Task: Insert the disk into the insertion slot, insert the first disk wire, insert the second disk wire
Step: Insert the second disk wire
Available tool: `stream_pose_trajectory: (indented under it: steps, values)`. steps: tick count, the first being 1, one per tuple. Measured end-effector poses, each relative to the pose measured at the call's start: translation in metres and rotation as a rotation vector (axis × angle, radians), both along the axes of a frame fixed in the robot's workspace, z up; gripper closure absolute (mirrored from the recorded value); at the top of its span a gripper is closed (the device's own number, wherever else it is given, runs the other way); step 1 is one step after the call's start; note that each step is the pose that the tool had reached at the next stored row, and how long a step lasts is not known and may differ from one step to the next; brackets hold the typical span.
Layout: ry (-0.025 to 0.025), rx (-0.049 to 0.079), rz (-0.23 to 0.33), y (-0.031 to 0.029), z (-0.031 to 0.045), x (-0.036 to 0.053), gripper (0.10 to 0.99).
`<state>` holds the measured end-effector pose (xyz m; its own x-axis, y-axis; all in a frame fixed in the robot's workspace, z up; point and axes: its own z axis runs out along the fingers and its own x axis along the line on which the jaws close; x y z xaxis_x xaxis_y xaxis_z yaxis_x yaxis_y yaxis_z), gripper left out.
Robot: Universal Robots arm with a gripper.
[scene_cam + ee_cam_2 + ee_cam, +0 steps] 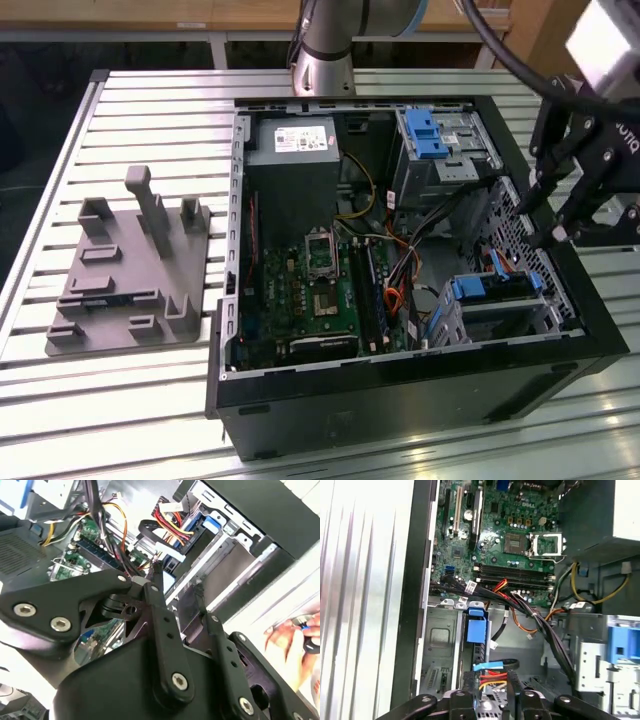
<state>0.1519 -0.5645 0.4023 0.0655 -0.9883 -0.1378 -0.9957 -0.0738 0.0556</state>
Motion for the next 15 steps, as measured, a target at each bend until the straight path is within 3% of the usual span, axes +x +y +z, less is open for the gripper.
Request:
stream_pose_trajectory:
  steps: [2, 4, 5, 6, 7, 9, 15]
  values:
    - [-0.0009, 0.0, 0.0, 0.0009, 0.009, -0.0001, 0.71]
    - [-0.002, 0.0, 0.0, 0.0013, 0.0184, -0.0004, 0.831]
    - [-0.0027, 0.0, 0.0, 0.0014, 0.0228, -0.0007, 0.831]
    - [-0.0038, 0.0, 0.0, 0.0015, 0.0264, -0.0009, 0.886]
    - [-0.0052, 0.0, 0.0, 0.0015, 0.0278, -0.0012, 0.945]
    - [-0.0061, 0.0, 0.0, 0.0017, 0.0281, -0.0013, 0.98]
    - [-0.0062, 0.0, 0.0, 0.0017, 0.0283, -0.0015, 0.98]
